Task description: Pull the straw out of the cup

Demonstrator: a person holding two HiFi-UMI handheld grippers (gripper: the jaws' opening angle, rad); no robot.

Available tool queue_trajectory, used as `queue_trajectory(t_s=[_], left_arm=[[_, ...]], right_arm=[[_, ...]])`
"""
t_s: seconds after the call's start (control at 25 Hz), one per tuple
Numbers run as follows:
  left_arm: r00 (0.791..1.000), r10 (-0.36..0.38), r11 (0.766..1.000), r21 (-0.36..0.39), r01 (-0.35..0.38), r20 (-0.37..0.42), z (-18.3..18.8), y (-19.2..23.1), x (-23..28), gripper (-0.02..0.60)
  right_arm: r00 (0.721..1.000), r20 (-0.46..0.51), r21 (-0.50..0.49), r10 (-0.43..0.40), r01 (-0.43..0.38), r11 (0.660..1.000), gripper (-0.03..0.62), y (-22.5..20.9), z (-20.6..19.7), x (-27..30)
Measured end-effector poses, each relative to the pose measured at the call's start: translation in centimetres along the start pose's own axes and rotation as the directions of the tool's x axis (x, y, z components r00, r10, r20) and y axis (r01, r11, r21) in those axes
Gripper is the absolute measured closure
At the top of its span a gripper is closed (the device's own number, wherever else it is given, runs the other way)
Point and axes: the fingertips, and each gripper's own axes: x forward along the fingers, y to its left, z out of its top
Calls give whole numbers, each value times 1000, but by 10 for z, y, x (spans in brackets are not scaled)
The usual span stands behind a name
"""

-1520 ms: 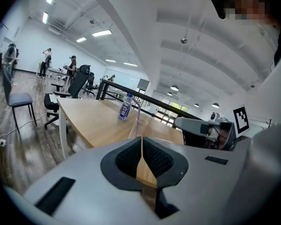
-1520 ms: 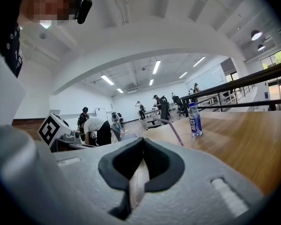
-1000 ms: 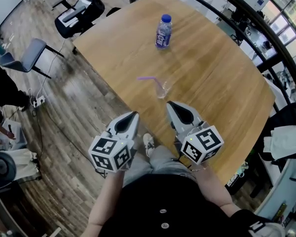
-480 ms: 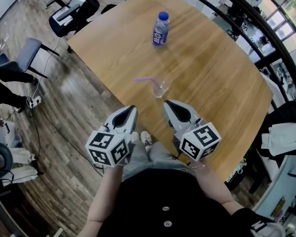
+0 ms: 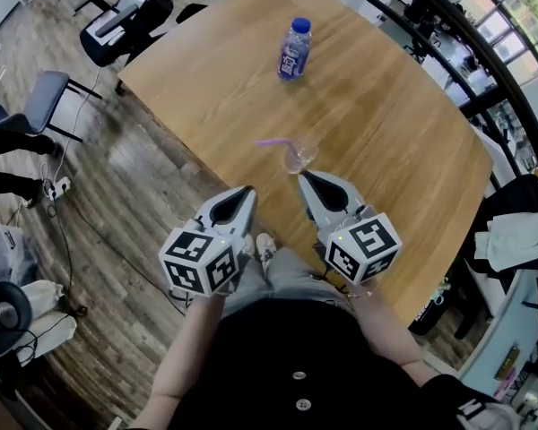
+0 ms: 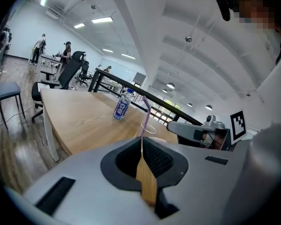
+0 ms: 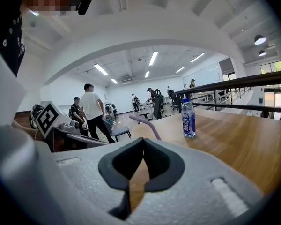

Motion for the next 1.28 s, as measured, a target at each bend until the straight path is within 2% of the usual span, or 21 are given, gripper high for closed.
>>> queue_trajectory(t_s=[0.16,0.36,0.52,0.56,0.6,0.64,1.0,1.28], left_arm=[[1000,-15,1000,1,15,1,6,8,2,555],[999,-44,999,-18,43,-19,5,13,7,555],[998,-61,998,-9,61,-26,8,16,11,555],[997,-66,998,-8,66,-28,8,17,13,555],[997,-70,998,-8,70,-30,9,17,14,555],[997,-74,997,-7,74,-32,10,18,16,555],[996,-84,996,-18,83,-38,17,33,24,555],[996,-81,996,-49,79,-39,20,46,27,555]], right_arm=[[1000,-16,-67,-10,9,998,595,7,2,6],[997,17,-71,-75,76,995,594,-4,10,5],[997,1,-84,-79,79,993,594,-12,11,13],[997,-7,-90,-81,80,993,576,-14,11,16],[996,-16,-95,-83,81,992,501,-15,11,20],[996,-25,-102,-85,82,991,487,-16,10,24],[984,-109,-182,-139,117,976,487,-29,0,56],[979,-148,-188,-138,109,976,500,-34,-8,73]])
